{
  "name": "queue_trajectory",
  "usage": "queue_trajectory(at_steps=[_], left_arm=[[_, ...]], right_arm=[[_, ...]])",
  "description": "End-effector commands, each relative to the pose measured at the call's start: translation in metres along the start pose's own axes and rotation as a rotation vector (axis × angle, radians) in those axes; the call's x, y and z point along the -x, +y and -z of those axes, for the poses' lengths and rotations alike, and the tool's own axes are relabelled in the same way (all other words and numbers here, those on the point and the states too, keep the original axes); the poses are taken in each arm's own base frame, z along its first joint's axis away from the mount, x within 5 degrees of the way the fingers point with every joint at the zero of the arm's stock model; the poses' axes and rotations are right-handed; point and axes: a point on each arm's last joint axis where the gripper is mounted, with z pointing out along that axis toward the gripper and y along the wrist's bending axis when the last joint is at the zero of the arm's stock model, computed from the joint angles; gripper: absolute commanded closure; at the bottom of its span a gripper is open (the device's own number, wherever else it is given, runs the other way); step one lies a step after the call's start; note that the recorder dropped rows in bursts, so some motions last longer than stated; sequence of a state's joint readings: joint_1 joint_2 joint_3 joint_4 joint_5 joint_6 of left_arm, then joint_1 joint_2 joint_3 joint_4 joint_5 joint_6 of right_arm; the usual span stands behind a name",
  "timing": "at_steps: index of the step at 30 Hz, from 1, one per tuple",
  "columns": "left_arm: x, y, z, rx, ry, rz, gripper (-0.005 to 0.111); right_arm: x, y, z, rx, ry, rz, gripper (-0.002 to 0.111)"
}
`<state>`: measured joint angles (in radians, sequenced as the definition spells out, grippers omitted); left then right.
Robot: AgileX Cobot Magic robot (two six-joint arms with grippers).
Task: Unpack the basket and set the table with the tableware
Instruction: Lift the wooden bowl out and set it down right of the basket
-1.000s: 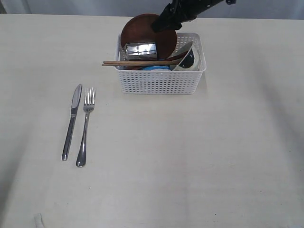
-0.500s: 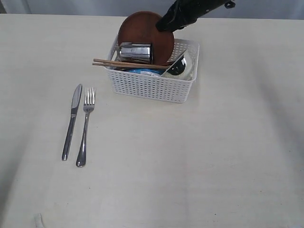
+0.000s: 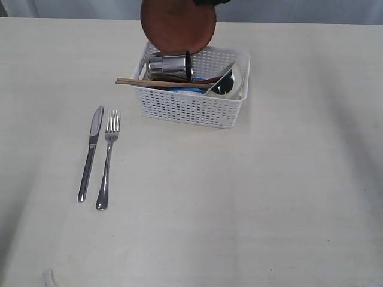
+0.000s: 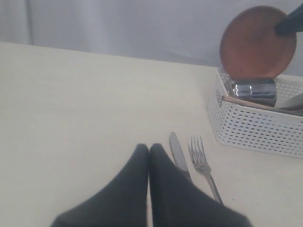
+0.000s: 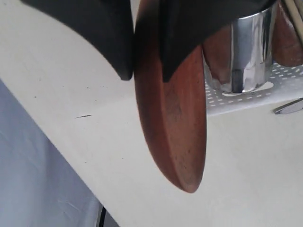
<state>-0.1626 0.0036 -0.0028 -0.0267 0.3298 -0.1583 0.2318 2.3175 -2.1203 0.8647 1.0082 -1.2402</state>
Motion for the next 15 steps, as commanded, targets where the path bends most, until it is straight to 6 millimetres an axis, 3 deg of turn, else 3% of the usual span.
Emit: queue_trajectory(at_steps=[1,9,15], left_arm=[[0.0,0.0,0.0,-0.002,-0.012,0.003,0.107],[0.0,0.0,0.0,-0.002,-0.012,0.003,0.107],[0.0,0.0,0.0,-0.002,-0.012,0.003,0.107]], right_arm=[[0.017,-0.005,0.023,-0.065,0.018,-0.018,0.109],[0.017,-0.031,0.103,-0.243,-0.002,-0.253,0.109],[-0.035,-0.06,0.157,-0.402,0.157,-0.615,0.109]])
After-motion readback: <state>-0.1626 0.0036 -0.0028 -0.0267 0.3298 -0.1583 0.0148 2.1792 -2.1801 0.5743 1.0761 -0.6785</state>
